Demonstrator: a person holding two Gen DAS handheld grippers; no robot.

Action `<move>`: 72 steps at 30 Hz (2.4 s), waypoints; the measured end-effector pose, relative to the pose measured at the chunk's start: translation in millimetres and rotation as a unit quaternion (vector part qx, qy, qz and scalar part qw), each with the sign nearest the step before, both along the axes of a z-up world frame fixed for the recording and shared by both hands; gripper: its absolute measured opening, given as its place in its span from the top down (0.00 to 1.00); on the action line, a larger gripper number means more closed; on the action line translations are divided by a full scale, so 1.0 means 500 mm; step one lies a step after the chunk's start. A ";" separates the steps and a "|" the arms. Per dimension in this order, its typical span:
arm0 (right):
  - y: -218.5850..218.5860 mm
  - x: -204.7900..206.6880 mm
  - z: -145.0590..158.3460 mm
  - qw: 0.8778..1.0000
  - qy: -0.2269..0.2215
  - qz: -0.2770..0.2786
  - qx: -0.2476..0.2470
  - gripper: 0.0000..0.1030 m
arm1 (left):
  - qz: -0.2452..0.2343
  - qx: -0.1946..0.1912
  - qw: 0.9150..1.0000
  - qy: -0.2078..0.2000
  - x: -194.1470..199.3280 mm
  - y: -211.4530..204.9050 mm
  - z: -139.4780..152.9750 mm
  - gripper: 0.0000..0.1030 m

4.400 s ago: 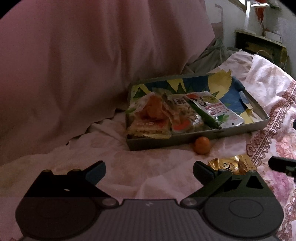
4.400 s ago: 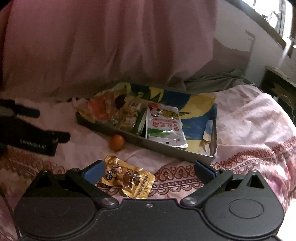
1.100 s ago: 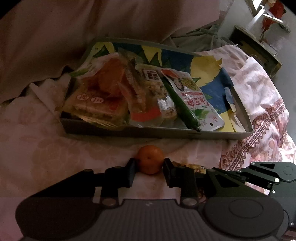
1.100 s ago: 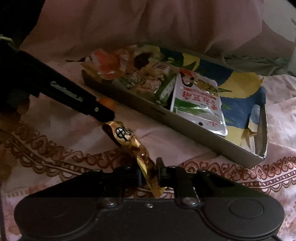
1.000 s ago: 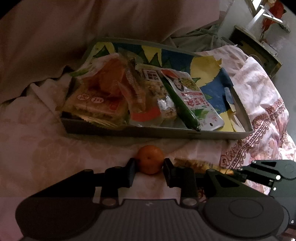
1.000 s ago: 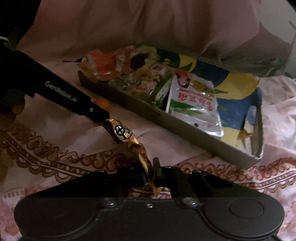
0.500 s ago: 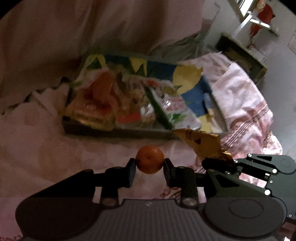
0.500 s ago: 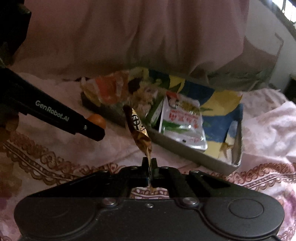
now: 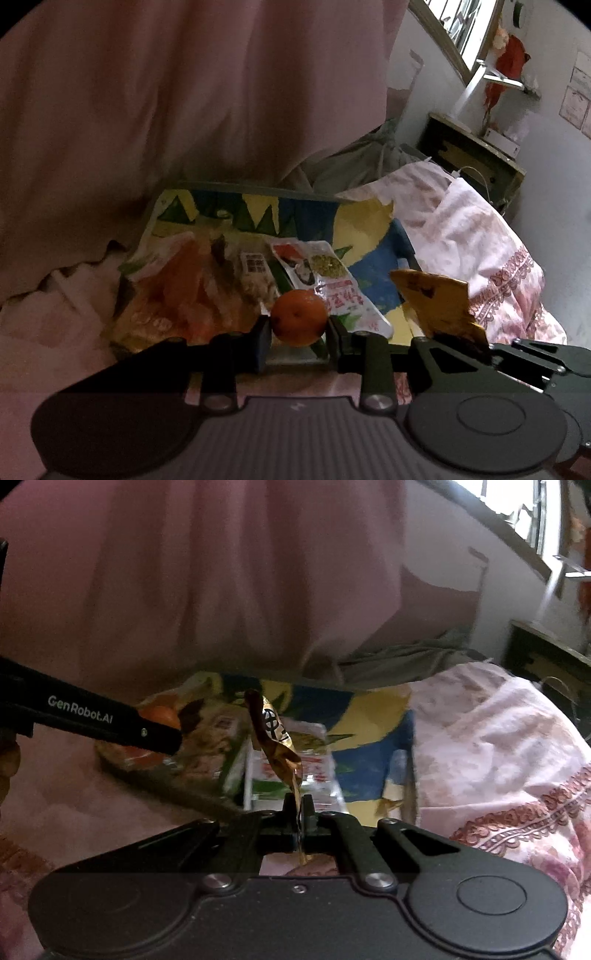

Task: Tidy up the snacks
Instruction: 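Lift and carry the orange and gold wrapper over the tray box, then lower orange and gold wrapper into the tray box and open both tools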

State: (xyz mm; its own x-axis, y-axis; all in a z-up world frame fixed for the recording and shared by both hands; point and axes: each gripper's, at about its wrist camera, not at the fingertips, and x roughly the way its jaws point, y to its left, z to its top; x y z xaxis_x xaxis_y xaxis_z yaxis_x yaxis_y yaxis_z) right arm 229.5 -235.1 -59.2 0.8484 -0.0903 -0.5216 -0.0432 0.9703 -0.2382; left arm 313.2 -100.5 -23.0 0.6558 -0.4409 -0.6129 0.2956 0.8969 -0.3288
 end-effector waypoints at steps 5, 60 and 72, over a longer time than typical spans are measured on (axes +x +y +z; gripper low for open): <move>-0.024 0.026 -0.008 1.000 -0.003 -0.026 -0.001 1.00 | 0.003 0.005 1.000 0.005 0.027 -0.005 -0.025 0.66; -0.040 0.116 -0.068 0.999 0.031 -0.031 -0.006 0.51 | 0.008 0.013 1.000 0.022 0.071 -0.049 -0.063 0.47; -0.039 0.073 -0.024 0.999 0.003 -0.042 0.012 0.37 | 0.029 0.003 1.000 0.012 0.047 -0.023 -0.029 0.30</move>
State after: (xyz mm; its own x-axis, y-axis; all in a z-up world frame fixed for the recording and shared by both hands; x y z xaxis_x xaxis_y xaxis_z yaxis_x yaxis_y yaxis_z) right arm 266.2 -254.7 -71.2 0.8349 -0.1490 -0.5299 0.0379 0.9759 -0.2147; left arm 336.5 -111.7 -37.5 0.6646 -0.3996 -0.6313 0.2358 0.9139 -0.3303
